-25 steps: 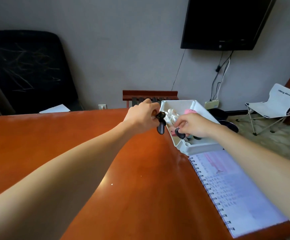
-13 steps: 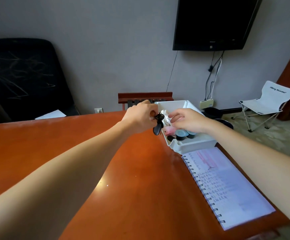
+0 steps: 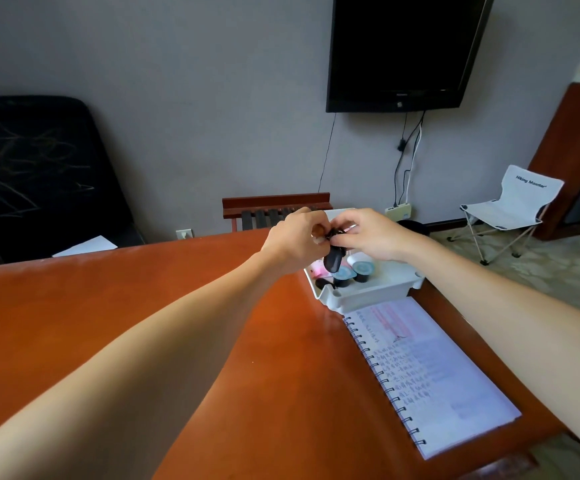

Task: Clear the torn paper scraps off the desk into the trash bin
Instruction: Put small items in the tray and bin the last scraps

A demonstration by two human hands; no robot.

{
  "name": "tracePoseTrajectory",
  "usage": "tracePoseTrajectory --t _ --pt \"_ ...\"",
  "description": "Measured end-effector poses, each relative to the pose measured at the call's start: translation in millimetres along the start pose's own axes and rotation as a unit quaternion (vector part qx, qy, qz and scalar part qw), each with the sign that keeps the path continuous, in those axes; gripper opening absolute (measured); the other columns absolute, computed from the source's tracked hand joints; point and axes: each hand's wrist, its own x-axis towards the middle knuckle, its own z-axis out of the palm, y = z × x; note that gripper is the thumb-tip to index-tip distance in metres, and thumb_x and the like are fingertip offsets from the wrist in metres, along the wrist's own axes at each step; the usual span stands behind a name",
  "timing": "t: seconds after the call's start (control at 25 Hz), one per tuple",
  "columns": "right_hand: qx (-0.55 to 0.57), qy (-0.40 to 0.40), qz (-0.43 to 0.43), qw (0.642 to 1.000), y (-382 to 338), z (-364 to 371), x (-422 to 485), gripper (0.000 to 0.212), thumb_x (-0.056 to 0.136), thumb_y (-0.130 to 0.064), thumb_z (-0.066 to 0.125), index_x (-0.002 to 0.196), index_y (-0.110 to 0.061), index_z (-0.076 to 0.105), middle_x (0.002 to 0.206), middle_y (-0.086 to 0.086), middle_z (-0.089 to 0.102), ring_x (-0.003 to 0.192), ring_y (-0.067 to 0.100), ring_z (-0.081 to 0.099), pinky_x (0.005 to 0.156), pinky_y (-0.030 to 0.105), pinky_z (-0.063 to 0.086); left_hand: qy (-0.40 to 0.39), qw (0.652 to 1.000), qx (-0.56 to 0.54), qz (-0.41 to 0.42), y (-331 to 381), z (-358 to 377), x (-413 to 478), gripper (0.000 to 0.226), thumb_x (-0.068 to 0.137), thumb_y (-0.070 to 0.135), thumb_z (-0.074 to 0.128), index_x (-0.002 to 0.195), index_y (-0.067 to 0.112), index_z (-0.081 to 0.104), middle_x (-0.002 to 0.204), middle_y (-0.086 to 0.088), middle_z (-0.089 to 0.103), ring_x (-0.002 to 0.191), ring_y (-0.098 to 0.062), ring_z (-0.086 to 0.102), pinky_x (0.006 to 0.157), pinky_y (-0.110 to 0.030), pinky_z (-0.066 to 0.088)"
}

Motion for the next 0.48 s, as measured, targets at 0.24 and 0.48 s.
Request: tracePoseTrajectory --t 0.24,0.48 --pt "-0.03 0.002 0.035 0.999 21 -14 -9 0.014 0.091 -0.005 0.065 0.102 -0.012 0.069 0.103 0.012 0.071 0.095 0.026 0.069 0.082 0.024 0.056 -0.064 0.997 -0.037 0.015 5 26 0 0.023 0.089 0.033 0.065 0.111 0.026 0.06 0.105 0.004 0.059 0.094 -0.019 0.061 0.083 -0.035 0.052" --pt "-0.114 -0.044 0.062 0.991 41 -20 -14 0.015 0.093 -0.008 0.064 0.104 -0.018 0.068 0.087 -0.002 0.064 0.078 0.011 0.059 0.074 0.02 0.047 -0.108 0.994 0.032 0.013 -1 32 -7 0.031 0.09 0.039 0.063 0.12 0.03 0.058 0.117 0.005 0.059 0.101 -0.019 0.059 0.082 -0.036 0.051"
